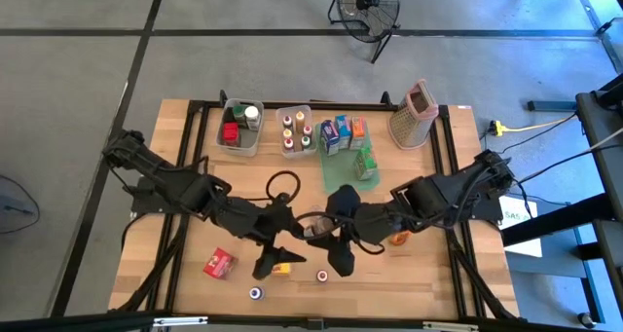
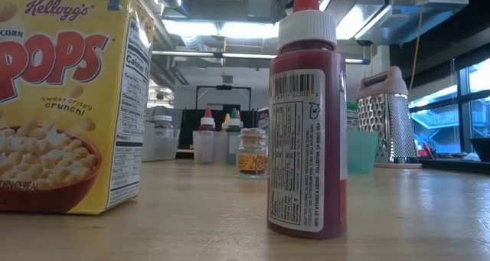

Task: Pick & Place Kitchen Items
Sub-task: Put the bottom transparent spice bottle into the gray bin

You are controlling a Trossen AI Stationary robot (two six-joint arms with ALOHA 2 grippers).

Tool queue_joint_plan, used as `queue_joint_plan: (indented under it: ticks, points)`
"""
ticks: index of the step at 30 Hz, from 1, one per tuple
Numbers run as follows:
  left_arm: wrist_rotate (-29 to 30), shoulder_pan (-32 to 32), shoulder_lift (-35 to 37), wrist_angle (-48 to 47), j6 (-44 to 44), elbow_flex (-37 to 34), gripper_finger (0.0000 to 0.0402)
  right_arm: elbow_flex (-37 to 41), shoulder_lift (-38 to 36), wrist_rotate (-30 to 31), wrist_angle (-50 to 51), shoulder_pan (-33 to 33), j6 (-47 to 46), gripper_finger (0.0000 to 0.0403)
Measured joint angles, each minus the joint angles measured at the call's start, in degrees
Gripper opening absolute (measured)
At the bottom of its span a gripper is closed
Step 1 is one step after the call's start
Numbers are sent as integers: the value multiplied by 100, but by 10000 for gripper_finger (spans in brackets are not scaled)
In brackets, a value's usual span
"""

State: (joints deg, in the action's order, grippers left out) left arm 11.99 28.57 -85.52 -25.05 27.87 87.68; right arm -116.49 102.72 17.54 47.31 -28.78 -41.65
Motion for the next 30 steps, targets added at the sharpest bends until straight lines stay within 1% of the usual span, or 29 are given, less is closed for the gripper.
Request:
queue_joint_plan:
  ticks: [3,5,9,14,17,19,22,25,30]
  points:
    - [-132,-56,-25,118,19,-7,269,0,0,45,-17,35,136,195]
    - [-75,-60,-23,121,36,-4,269,0,0,46,-16,36,177,196]
    - [410,-60,-25,121,-203,-5,269,0,0,46,-13,36,302,196]
    - [1064,-85,-36,112,-212,-7,269,-1,0,70,3,50,580,196]
    - [1277,-84,-100,157,-226,-7,269,-2,0,-28,46,96,755,196]
    - [1326,-82,-193,304,-247,-7,269,-2,0,-231,65,144,816,196]
    - [1339,-86,-330,527,-517,-7,269,-2,-2,-495,74,195,940,196]
    - [1364,-82,-421,691,-762,-7,269,-2,-4,-617,127,213,1033,196]
    - [1407,-97,-467,730,-764,-7,269,-2,-9,-741,227,224,1063,196]
